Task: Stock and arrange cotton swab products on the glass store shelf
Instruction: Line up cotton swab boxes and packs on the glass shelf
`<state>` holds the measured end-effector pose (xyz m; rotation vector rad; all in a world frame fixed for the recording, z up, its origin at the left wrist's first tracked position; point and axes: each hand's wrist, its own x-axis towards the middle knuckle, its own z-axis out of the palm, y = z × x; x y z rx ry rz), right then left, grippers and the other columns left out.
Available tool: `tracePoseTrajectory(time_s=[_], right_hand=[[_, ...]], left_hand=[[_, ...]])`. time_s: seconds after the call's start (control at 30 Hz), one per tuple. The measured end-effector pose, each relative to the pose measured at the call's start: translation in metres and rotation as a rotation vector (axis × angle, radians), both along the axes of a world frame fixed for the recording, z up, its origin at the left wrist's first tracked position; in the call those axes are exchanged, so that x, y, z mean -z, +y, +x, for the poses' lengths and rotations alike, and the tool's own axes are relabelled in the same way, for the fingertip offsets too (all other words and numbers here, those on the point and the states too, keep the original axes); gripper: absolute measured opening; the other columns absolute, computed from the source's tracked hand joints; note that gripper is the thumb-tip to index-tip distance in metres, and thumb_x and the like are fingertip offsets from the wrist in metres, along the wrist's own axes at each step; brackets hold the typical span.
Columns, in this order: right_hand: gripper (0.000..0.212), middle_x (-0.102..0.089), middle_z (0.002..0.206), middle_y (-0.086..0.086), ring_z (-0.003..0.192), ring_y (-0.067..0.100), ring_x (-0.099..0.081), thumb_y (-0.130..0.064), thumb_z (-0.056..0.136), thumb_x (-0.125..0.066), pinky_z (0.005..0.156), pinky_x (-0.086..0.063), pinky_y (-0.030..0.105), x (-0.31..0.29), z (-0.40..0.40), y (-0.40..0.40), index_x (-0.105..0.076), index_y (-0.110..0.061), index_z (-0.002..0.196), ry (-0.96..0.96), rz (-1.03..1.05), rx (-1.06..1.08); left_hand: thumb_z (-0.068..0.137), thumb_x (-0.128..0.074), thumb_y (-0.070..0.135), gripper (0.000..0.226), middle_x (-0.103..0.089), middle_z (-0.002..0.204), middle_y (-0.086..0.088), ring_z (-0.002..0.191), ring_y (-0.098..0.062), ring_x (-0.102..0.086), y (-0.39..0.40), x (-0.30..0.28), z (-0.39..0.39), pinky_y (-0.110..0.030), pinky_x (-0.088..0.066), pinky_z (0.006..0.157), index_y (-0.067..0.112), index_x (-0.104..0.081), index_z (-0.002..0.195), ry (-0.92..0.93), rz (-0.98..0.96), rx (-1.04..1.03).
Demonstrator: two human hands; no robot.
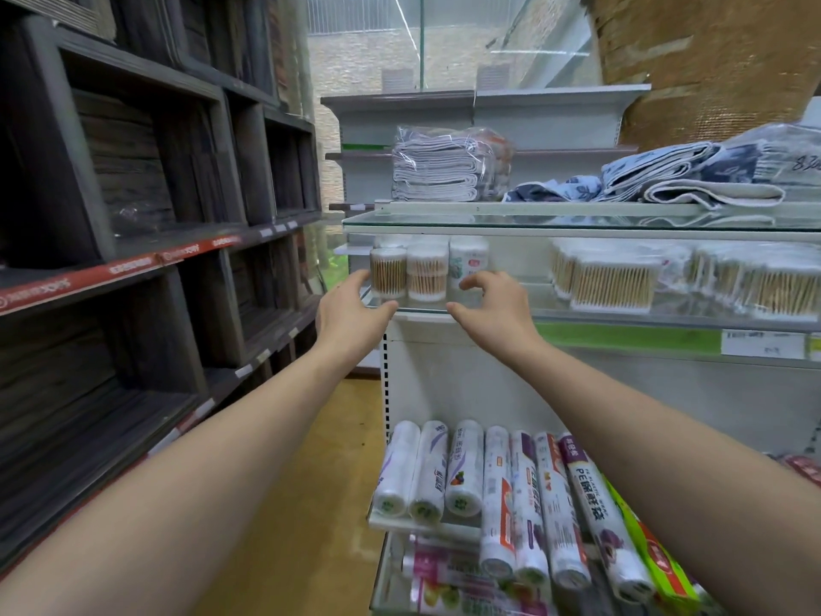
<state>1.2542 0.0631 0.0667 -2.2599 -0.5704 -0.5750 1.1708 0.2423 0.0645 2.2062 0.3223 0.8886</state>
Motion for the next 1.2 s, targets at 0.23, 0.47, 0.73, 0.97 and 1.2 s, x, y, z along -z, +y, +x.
tracePoseTrajectory(time_s=[0.23,0.47,0.73,0.97,1.2], right_hand=[[0.059,-0.061,0.127,0.012,0.118,0.030,-0.056,-0.037,0.083,-0.075,0.094,-0.043,0.034,-0.014,0.007,0.032,-0.054,-0.014,0.133,0.035,0.043,0.031],[0.092,-0.058,0.127,0.016,0.119,0.037,-0.055,-0.040,0.078,-0.082,0.092,-0.046,0.036,-0.024,0.028,0.073,-0.025,-0.014,0.146,0.172,0.123,0.112],[0.063,-0.066,0.111,0.009,0.103,0.030,-0.063,-0.039,0.066,-0.086,0.086,-0.054,0.034,-0.025,0.040,0.047,-0.053,-0.013,0.113,0.169,0.149,0.193],[0.051,-0.065,0.102,0.008,0.097,0.030,-0.063,-0.037,0.065,-0.078,0.081,-0.054,0.035,-0.037,0.038,0.030,-0.058,-0.013,0.105,0.155,0.007,0.244],[0.055,-0.062,0.110,0.012,0.100,0.032,-0.061,-0.034,0.070,-0.080,0.074,-0.044,0.029,-0.034,0.045,0.019,-0.054,-0.008,0.110,0.188,0.034,0.273]], left_hand=[[0.089,-0.072,0.029,0.063,-0.056,0.143,-0.007,0.121,-0.023,-0.056,0.019,-0.014,0.015,-0.034,-0.044,0.102,0.019,-0.049,0.147,0.027,-0.010,0.044],[0.090,-0.073,0.030,0.064,-0.055,0.145,-0.007,0.132,-0.026,-0.051,0.037,-0.016,0.045,-0.033,-0.042,0.099,0.020,-0.047,0.148,0.058,-0.033,0.062],[0.081,-0.084,0.033,0.068,-0.067,0.126,-0.002,0.108,-0.021,-0.065,0.043,-0.014,0.077,-0.034,-0.054,0.095,0.024,-0.052,0.140,0.030,-0.172,0.131],[0.084,-0.081,0.029,0.063,-0.069,0.119,-0.004,0.105,-0.024,-0.066,0.043,-0.012,0.087,-0.042,-0.056,0.095,0.023,-0.051,0.139,0.018,-0.203,0.107],[0.084,-0.081,0.031,0.057,-0.071,0.112,0.000,0.097,-0.021,-0.067,0.044,-0.009,0.086,-0.037,-0.056,0.090,0.024,-0.056,0.134,-0.010,-0.192,0.073]])
